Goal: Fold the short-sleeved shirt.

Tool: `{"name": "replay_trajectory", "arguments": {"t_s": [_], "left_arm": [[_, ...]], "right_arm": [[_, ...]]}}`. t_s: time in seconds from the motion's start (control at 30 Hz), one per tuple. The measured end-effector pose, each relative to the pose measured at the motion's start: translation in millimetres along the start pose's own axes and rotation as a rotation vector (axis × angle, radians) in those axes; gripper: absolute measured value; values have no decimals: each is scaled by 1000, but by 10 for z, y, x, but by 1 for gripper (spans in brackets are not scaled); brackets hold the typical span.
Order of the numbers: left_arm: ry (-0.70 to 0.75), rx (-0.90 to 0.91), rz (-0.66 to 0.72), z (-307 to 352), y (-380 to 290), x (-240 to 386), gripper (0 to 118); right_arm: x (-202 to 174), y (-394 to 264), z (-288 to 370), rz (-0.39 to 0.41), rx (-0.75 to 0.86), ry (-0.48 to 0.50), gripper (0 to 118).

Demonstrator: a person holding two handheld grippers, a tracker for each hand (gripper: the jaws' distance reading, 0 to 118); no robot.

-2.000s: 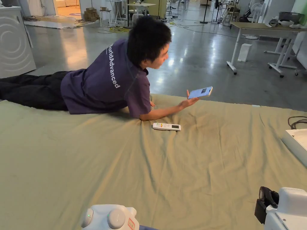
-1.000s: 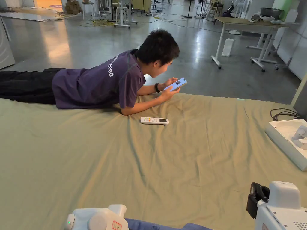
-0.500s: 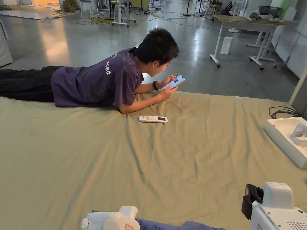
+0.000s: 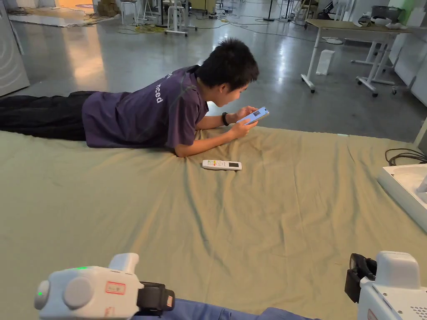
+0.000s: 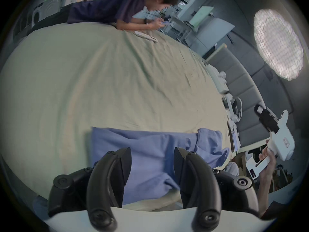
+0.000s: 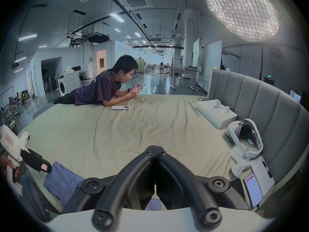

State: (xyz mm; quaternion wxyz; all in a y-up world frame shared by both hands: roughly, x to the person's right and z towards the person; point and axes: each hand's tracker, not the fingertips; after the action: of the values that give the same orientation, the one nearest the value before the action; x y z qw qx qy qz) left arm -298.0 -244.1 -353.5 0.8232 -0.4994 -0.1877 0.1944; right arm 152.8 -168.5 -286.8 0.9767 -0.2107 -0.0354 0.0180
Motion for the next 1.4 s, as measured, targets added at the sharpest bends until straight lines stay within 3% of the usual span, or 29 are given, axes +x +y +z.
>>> {"name": "replay_trajectory", "arguments": {"t_s": [0.1, 0.23, 0.3, 0.4, 0.57, 0.77, 0.87, 0.93, 1.0, 1.03, 1.4], "left_arm": [[46, 8, 9, 112, 44, -323, 73], [-27, -56, 8, 30, -18, -760, 73], [-39, -80, 74, -103, -90, -963, 73], [-176, -125, 173, -328, -194, -1180, 74], [-353, -32, 302, -455, -252, -1406, 76], [-483, -88, 379, -644, -221, -1385, 76], [-461, -138, 292, -678, -254, -993, 74], [-437, -155, 259, -685, -239, -906, 59], [-344, -149, 227, -695, -235, -863, 26], [-324, -150, 227, -691, -256, -862, 18], [-357, -79, 210, -198, -57, -746, 12]], "right_arm": [[-23, -4, -6, -16, 1, 13, 0], [-89, -13, -14, -13, 9, 17, 0], [-123, -25, -3, -6, 26, 27, 0], [-172, -16, 41, -15, 58, 41, 0], [-221, 26, 46, -15, 76, 53, 0], [-298, 10, 29, -5, 66, 62, 0], [-315, -16, 25, 1, 58, 62, 0], [-321, -22, 23, 7, 48, 58, 0], [-317, -31, 20, 8, 42, 53, 0], [-313, -34, 15, 8, 35, 48, 0], [-278, -54, -3, 26, 15, 26, 0]]}}
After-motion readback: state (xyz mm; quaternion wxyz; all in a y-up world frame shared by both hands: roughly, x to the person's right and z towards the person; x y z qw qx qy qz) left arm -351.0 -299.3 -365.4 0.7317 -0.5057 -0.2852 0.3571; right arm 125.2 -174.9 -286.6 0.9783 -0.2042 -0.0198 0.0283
